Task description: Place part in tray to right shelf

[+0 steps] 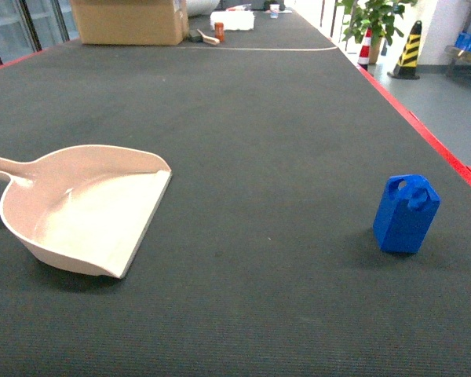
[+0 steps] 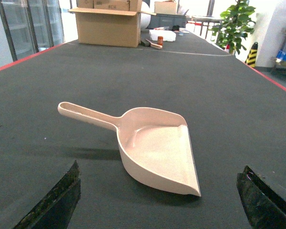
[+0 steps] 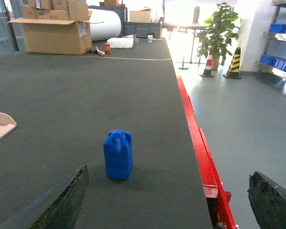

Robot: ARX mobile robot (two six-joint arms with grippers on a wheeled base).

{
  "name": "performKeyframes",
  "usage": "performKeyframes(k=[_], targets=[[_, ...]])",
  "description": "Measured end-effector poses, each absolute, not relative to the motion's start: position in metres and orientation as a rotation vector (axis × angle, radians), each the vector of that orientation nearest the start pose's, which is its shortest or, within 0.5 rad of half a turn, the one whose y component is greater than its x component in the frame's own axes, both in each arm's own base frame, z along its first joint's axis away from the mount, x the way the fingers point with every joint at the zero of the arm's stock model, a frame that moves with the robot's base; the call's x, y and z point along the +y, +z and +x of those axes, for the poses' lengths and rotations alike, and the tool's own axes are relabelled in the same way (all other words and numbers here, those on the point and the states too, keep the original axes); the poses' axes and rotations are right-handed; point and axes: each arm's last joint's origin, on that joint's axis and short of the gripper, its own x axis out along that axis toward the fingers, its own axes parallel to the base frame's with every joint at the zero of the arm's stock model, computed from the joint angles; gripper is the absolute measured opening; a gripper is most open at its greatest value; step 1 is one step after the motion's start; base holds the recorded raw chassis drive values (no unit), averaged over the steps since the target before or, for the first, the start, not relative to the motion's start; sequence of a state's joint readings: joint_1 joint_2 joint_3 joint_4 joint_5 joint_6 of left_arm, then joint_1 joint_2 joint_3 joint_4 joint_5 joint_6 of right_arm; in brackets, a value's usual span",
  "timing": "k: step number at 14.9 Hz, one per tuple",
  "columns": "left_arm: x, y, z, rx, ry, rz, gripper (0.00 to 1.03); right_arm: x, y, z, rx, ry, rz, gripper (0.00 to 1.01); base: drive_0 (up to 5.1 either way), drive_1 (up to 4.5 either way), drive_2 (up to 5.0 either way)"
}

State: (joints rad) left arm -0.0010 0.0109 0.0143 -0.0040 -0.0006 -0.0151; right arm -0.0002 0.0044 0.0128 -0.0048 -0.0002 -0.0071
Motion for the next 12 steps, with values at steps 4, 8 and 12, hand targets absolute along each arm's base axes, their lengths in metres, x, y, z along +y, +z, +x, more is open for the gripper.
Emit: performKeyframes(k=[4,8,12], targets=[[0.0,0.167,0.098,0.001,0.0,-0.015,0.98,0.0,0.167,0.097,-0.004,0.0,-0.007,0.98,0.0,0.0,0.0],[0.0,0.167,0.098,0.001,0.0,-0.015,0.98,0.0,0.167,0.097,-0.004,0.0,-0.007,0.98,0.0,0.0,0.0],[0.012,0.168,0.108,0.175,0.131,-0.051,0.98,0.0,0.167,0.097,-0.005,0.0,-0.007,0.98,0.0,0.0,0.0]])
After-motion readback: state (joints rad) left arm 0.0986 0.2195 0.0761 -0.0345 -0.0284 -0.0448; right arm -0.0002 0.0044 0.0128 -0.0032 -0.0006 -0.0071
